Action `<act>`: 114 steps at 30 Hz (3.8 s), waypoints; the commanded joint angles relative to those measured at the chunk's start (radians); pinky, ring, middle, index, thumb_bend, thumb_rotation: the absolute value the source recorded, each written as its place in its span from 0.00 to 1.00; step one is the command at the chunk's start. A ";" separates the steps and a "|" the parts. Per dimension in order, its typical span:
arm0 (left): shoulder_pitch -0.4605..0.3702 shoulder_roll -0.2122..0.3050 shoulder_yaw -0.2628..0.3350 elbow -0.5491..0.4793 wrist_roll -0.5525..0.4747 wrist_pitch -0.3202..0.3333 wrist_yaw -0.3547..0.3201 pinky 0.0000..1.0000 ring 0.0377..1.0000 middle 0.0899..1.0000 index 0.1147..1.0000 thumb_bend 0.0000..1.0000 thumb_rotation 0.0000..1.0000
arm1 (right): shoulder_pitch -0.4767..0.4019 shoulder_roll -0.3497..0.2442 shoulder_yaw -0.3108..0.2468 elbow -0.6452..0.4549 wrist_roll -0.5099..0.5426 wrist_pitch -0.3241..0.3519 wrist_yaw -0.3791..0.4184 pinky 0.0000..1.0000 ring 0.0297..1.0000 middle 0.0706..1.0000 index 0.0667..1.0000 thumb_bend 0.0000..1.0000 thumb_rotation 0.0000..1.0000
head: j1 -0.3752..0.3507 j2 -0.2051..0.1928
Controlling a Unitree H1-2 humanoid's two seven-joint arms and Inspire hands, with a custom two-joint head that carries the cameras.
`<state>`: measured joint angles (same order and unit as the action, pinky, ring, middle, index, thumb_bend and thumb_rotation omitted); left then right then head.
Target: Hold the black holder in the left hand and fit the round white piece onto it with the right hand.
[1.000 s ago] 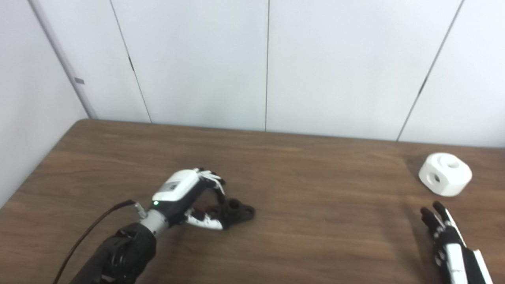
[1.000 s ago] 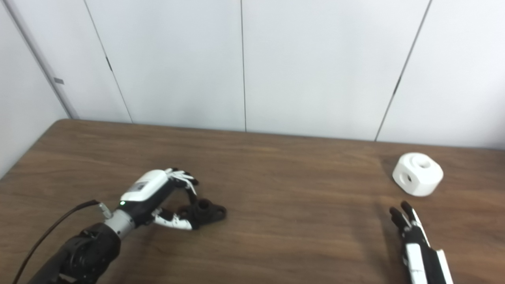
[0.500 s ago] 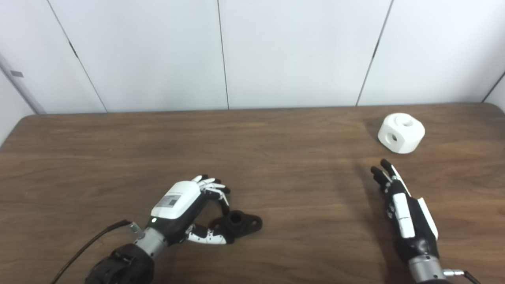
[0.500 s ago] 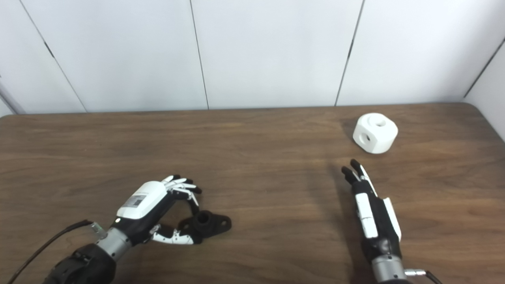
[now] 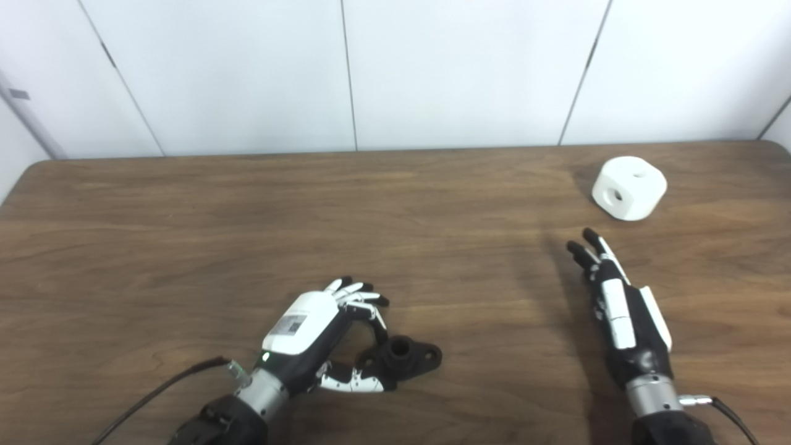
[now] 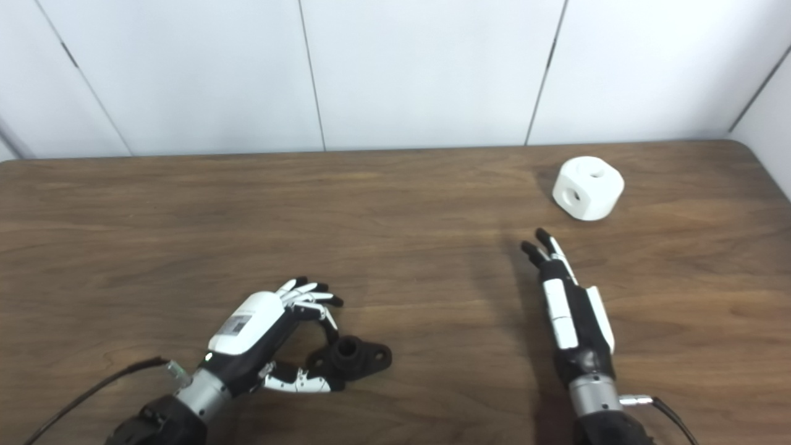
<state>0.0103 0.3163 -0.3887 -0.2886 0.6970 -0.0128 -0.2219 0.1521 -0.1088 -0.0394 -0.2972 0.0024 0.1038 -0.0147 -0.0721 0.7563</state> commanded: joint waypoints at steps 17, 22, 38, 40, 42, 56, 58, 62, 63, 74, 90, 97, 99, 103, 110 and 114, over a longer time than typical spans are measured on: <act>0.017 -0.063 -0.071 0.110 0.018 -0.110 0.086 0.99 0.91 0.79 0.42 0.52 0.06 | -0.024 -0.057 -0.054 0.006 -0.004 -0.073 0.024 1.00 1.00 0.94 0.98 0.58 0.95 | -0.031 -0.034; 0.024 -0.057 -0.066 0.115 0.017 -0.126 0.097 0.99 0.91 0.79 0.42 0.52 0.06 | -0.055 -0.076 -0.070 -0.040 -0.126 -0.075 -0.025 0.98 0.95 0.92 0.96 0.57 0.80 | -0.087 -0.055; 0.049 -0.032 -0.051 0.103 -0.014 -0.143 0.089 0.96 0.89 0.79 0.42 0.52 0.06 | -0.240 -0.217 -0.122 -0.129 -0.461 0.144 -0.024 0.83 0.88 0.90 0.91 0.70 0.61 | -0.242 -0.095; 0.051 -0.031 -0.048 0.103 -0.013 -0.146 0.088 0.96 0.89 0.79 0.42 0.52 0.06 | -0.266 -0.233 -0.119 -0.127 -0.507 0.186 -0.020 0.80 0.87 0.89 0.90 0.72 0.58 | -0.251 -0.097; 0.052 -0.030 -0.045 0.099 -0.013 -0.145 0.084 0.95 0.89 0.79 0.42 0.52 0.06 | -0.299 -0.255 -0.115 -0.115 -0.542 0.219 -0.012 0.82 0.88 0.90 0.89 0.75 0.55 | -0.259 -0.098; 0.060 -0.020 -0.029 0.083 -0.030 -0.141 0.054 0.96 0.91 0.80 0.42 0.52 0.06 | -0.523 -0.372 -0.052 0.112 -0.682 0.362 0.052 0.84 0.98 0.94 0.82 0.86 0.43 | -0.274 -0.100; 0.062 -0.021 -0.027 0.079 -0.028 -0.139 0.051 0.96 0.91 0.80 0.42 0.52 0.06 | -0.549 -0.378 -0.039 0.157 -0.719 0.365 0.067 0.84 0.98 0.94 0.81 0.87 0.44 | -0.273 -0.098; 0.066 -0.022 -0.025 0.070 -0.025 -0.134 0.043 0.96 0.91 0.80 0.42 0.52 0.05 | -0.586 -0.384 -0.023 0.222 -0.774 0.366 0.106 0.87 0.98 0.93 0.80 0.88 0.45 | -0.270 -0.095; 0.067 -0.022 -0.025 0.068 -0.024 -0.132 0.041 0.96 0.91 0.80 0.42 0.52 0.05 | -0.597 -0.381 -0.026 0.241 -0.782 0.366 0.119 0.89 0.99 0.93 0.79 0.88 0.44 | -0.266 -0.094; 0.066 -0.028 -0.022 0.071 -0.017 -0.141 0.040 0.95 0.90 0.79 0.42 0.52 0.05 | -0.672 -0.340 -0.037 0.351 -0.894 0.366 0.240 0.89 0.99 0.92 0.77 0.91 0.48 | -0.260 -0.094; 0.067 -0.027 -0.018 0.073 -0.019 -0.154 0.046 0.94 0.90 0.79 0.42 0.52 0.06 | -0.680 -0.316 -0.027 0.407 -0.966 0.366 0.254 0.97 0.99 0.91 0.73 0.89 0.43 | -0.258 -0.087; 0.069 -0.028 -0.019 0.066 -0.019 -0.147 0.039 0.95 0.90 0.79 0.42 0.52 0.06 | -0.675 -0.324 -0.026 0.419 -0.959 0.366 0.232 0.98 0.99 0.91 0.74 0.88 0.41 | -0.257 -0.084; 0.069 -0.029 -0.019 0.066 -0.018 -0.148 0.039 0.95 0.90 0.79 0.42 0.52 0.06 | -0.675 -0.325 -0.028 0.424 -0.962 0.366 0.230 0.98 0.99 0.91 0.74 0.88 0.42 | -0.257 -0.084; 0.069 -0.029 -0.019 0.066 -0.019 -0.147 0.038 0.96 0.90 0.79 0.42 0.52 0.06 | -0.673 -0.327 -0.035 0.429 -0.956 0.366 0.223 0.96 0.99 0.92 0.74 0.87 0.41 | -0.253 -0.083; 0.069 -0.026 -0.019 0.065 -0.017 -0.152 0.040 0.95 0.90 0.79 0.42 0.52 0.06 | -0.667 -0.329 -0.037 0.421 -0.936 0.365 0.202 0.93 0.98 0.90 0.70 0.87 0.40 | -0.253 -0.080; 0.070 -0.026 -0.020 0.059 -0.019 -0.143 0.030 0.95 0.90 0.79 0.42 0.52 0.06 | -0.663 -0.336 -0.029 0.423 -0.919 0.364 0.181 0.91 0.97 0.89 0.68 0.85 0.39 | -0.253 -0.078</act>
<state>0.0563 0.2790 -0.4015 -0.2224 0.6722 -0.1688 -0.1602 -0.4771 -0.4148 -0.0624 0.1529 -0.9190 0.4698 0.2032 -0.3237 0.6780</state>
